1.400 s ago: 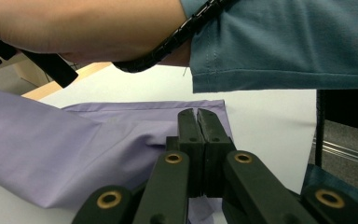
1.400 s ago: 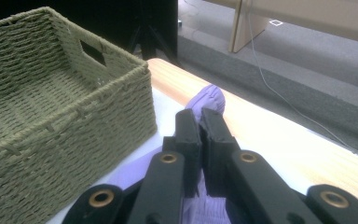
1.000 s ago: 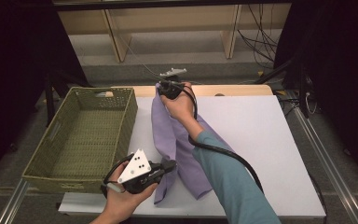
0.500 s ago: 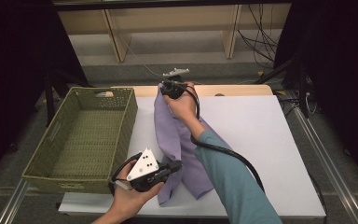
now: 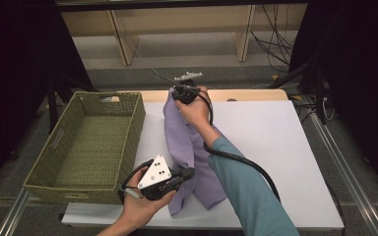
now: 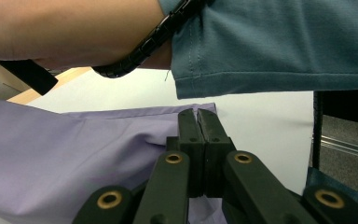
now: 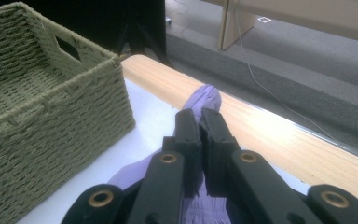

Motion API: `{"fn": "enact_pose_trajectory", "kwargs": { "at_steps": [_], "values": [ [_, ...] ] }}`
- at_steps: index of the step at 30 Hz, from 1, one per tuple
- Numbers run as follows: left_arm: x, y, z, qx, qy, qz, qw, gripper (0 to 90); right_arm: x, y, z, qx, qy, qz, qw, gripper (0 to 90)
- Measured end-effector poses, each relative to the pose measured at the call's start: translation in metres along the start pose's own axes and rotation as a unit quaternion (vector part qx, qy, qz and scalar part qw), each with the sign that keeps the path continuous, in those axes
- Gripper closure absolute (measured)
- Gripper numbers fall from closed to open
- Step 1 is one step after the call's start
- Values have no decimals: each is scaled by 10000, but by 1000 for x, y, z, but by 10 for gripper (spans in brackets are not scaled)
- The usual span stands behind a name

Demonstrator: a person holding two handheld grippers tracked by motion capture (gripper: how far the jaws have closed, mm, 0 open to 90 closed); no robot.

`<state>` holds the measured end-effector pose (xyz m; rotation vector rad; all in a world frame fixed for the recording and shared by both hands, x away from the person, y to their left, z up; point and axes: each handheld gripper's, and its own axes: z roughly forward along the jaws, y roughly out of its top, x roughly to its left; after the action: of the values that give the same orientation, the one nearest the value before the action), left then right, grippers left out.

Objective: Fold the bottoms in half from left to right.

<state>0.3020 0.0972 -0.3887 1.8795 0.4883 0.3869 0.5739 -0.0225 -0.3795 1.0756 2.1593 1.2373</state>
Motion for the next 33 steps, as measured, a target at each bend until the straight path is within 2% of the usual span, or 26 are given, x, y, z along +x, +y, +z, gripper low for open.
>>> {"fn": "enact_pose_trajectory", "kwargs": {
  "at_steps": [33],
  "values": [
    [1, 3, 21, 56, -66, 33, 10000, 889, -11, -4, -1, 27, -74, -23, 10000, 867]
  ]
}}
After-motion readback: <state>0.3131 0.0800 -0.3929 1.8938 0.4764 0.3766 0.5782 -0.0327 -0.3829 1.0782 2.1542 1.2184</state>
